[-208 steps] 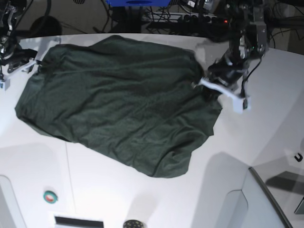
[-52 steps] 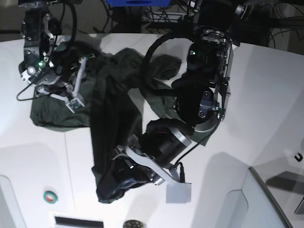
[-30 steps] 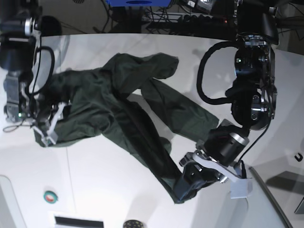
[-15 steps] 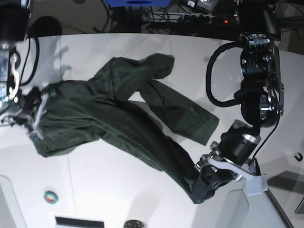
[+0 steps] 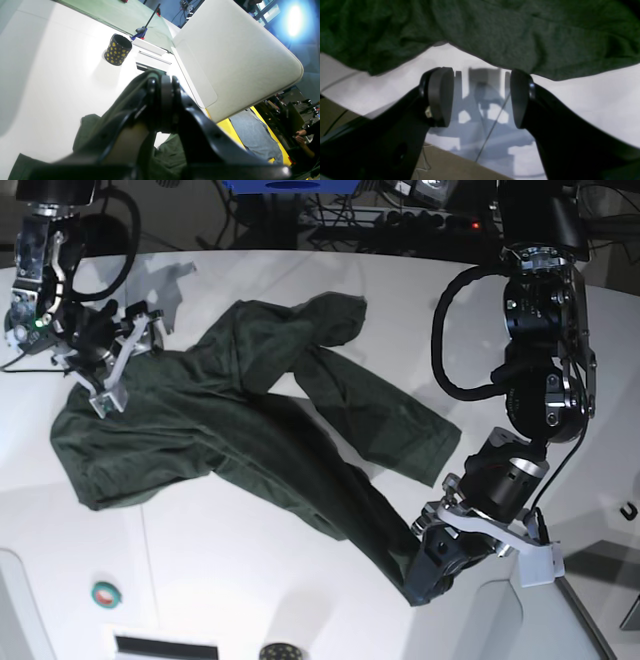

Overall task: Layout the t-shirt on the table in an organized manner, then fold the t-shirt properly
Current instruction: 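Hold the shirt up with both grippers and drag it across the table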

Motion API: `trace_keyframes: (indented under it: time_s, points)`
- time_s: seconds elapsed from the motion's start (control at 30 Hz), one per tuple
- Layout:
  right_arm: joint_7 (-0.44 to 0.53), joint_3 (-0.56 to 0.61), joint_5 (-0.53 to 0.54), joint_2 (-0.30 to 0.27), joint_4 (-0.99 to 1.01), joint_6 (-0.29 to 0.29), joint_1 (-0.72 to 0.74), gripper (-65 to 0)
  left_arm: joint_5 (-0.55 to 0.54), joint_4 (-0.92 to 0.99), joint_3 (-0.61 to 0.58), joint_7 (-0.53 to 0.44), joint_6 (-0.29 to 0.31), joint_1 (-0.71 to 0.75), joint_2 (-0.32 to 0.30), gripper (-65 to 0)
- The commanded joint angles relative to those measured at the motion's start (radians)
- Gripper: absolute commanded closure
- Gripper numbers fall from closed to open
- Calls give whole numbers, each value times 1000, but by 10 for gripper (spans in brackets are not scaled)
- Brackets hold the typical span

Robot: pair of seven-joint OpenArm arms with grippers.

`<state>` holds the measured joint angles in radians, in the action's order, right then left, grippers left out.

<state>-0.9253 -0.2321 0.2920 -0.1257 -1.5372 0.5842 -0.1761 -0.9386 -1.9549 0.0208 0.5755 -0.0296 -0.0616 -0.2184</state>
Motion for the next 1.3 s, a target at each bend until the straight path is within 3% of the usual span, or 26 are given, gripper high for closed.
trace_keyframes:
  time_s: [0.0,0.23,0.43,0.63,0.97,1.03,1.13,1.27]
  points:
    - [15,-6,14,-10,0,-5,10,-341,-7,-16,8,-25,6,-17,-3,0]
    - [16,-28,14,22,30,-8,20,-341,-6,-16,17,-25,6,-17,-13,0]
    - [79,-221,16,84,48,-8,2,-342,94,-14,60,-25,6,10,-14,0]
    - [87,-223,16,85,146,-5,49,-342,108,-14,98,-25,6,19,-49,0]
    - [157,-224,16,82,323,-5,115,-332,112,-14,98,-25,6,67,-46,0]
    - [157,-224,16,82,307,-3,109,-257,112,-14,100,-25,6,67,-46,0]
    - [150,-229,16,82,255,-3,85,-18,112,-14,100,-25,6,67,-46,0]
    - [110,-229,16,77,114,-3,31,-17,112,-16,97,-25,6,67,-46,0]
